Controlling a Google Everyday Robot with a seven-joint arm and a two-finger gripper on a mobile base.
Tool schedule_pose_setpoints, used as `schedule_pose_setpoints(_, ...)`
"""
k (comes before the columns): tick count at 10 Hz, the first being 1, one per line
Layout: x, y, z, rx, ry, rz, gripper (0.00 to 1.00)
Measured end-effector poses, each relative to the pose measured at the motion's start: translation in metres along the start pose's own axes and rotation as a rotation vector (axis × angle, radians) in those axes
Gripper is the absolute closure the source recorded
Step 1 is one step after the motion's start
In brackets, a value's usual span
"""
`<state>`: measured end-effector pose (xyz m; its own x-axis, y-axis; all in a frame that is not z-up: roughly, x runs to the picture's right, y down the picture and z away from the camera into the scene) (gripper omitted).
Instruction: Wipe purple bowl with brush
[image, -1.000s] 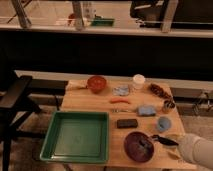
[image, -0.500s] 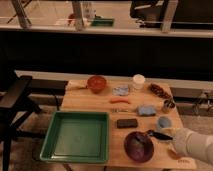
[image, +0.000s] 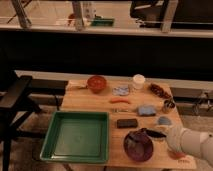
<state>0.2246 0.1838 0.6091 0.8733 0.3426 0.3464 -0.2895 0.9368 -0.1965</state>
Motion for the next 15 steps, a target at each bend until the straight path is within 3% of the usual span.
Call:
schedule_pose_setpoints(10,-0.026,0.039,-0.033,-0.074,-0.001,0.037,1.00)
schedule_pose_setpoints(13,-0.017,0.047,-0.040,-0.084,0.027,0.050,1.00)
schedule_pose_setpoints(15,-0.002,0.050,-0.046,-0.084,0.068,0.065,1.00)
